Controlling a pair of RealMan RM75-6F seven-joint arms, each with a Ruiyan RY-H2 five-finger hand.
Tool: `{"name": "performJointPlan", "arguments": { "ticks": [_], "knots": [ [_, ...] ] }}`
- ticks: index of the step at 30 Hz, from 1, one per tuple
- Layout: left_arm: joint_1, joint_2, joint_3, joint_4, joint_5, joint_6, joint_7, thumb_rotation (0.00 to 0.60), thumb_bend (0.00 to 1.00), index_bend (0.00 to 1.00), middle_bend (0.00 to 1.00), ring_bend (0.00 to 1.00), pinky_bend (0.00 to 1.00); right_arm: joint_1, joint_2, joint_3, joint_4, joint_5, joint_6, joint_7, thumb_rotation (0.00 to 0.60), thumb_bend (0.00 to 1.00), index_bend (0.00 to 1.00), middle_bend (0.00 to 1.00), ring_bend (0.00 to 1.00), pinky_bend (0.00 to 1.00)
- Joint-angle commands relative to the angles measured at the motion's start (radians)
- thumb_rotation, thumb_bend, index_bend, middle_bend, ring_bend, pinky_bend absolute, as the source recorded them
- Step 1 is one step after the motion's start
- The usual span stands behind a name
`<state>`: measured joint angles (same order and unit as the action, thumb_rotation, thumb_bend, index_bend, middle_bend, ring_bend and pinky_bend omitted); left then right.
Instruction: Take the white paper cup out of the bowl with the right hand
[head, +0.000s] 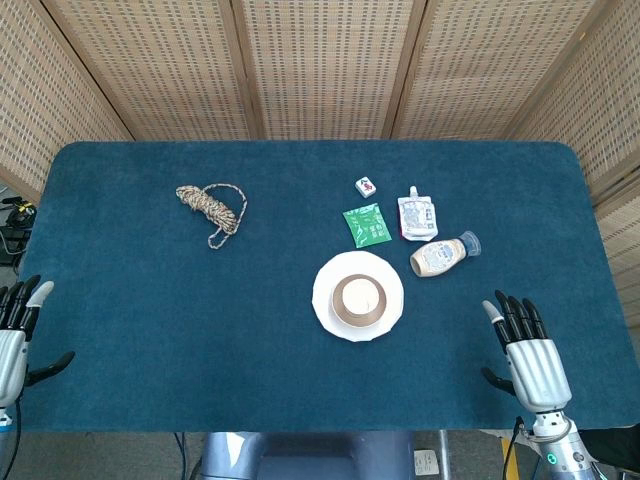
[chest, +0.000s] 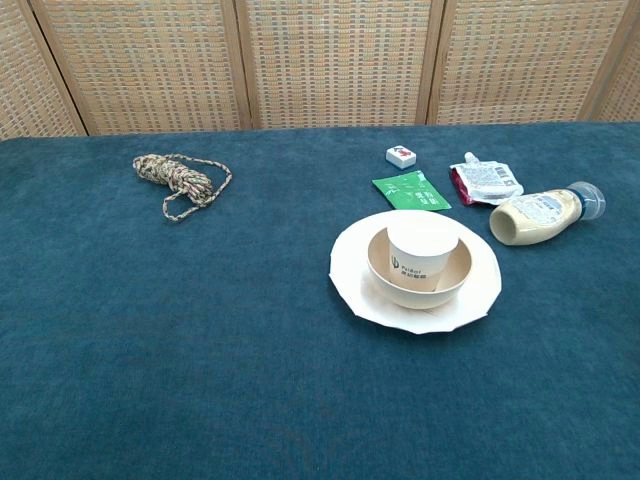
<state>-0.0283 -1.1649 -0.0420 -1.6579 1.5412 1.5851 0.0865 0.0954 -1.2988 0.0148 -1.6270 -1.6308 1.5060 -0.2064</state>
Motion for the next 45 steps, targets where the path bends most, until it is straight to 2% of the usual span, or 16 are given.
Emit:
{"name": "performJointPlan", "arguments": {
  "ticks": [1, 14, 19, 23, 24, 28, 35, 40, 45],
  "knots": [
    [0.000, 0.000, 0.000, 0.000, 0.001, 0.000, 0.000, 0.600, 0.00, 0.00, 0.00, 0.00, 0.00, 0.000, 0.000, 0.000, 0.000, 0.000, -0.001, -0.001, 0.600, 0.24, 0.00, 0.00, 0.00, 0.00],
    [0.000, 0.009, -0.008, 0.001, -0.014, -0.002, -0.023, 0.600, 0.00, 0.00, 0.00, 0.00, 0.00, 0.018, 0.000, -0.006, -0.040, -0.017, -0.028, -0.025, 0.600, 0.24, 0.00, 0.00, 0.00, 0.00],
    [-0.003, 0.012, -0.009, 0.002, -0.014, -0.007, -0.034, 0.600, 0.00, 0.00, 0.00, 0.00, 0.00, 0.079, 0.012, 0.024, -0.152, -0.010, -0.110, -0.080, 0.600, 0.24, 0.07, 0.00, 0.00, 0.01],
    [-0.002, 0.016, -0.010, 0.000, -0.018, -0.008, -0.046, 0.600, 0.00, 0.00, 0.00, 0.00, 0.00, 0.147, 0.019, 0.064, -0.258, 0.036, -0.214, -0.162, 0.600, 0.29, 0.13, 0.00, 0.00, 0.03],
    [-0.002, 0.018, -0.010, -0.001, -0.019, -0.008, -0.050, 0.600, 0.00, 0.00, 0.00, 0.00, 0.00, 0.169, 0.017, 0.078, -0.282, 0.061, -0.248, -0.191, 0.600, 0.30, 0.15, 0.00, 0.00, 0.03],
    [-0.001, 0.027, -0.004, -0.004, -0.006, -0.006, -0.073, 0.600, 0.00, 0.00, 0.00, 0.00, 0.00, 0.294, -0.059, 0.167, -0.343, 0.304, -0.408, -0.414, 0.600, 0.33, 0.17, 0.00, 0.00, 0.04],
    [-0.006, 0.028, 0.004, -0.003, 0.004, -0.018, -0.079, 0.600, 0.00, 0.00, 0.00, 0.00, 0.00, 0.408, -0.171, 0.231, -0.336, 0.557, -0.423, -0.601, 0.600, 0.37, 0.18, 0.00, 0.00, 0.04],
    [-0.008, 0.031, 0.000, 0.000, -0.006, -0.022, -0.094, 0.600, 0.00, 0.00, 0.00, 0.00, 0.00, 0.480, -0.192, 0.246, -0.345, 0.721, -0.410, -0.705, 0.600, 0.38, 0.16, 0.00, 0.00, 0.04],
    [-0.010, 0.034, -0.001, 0.001, -0.010, -0.027, -0.101, 0.600, 0.00, 0.00, 0.00, 0.00, 0.00, 0.527, -0.214, 0.249, -0.334, 0.782, -0.375, -0.732, 0.600, 0.38, 0.14, 0.00, 0.00, 0.04]
  ]
}}
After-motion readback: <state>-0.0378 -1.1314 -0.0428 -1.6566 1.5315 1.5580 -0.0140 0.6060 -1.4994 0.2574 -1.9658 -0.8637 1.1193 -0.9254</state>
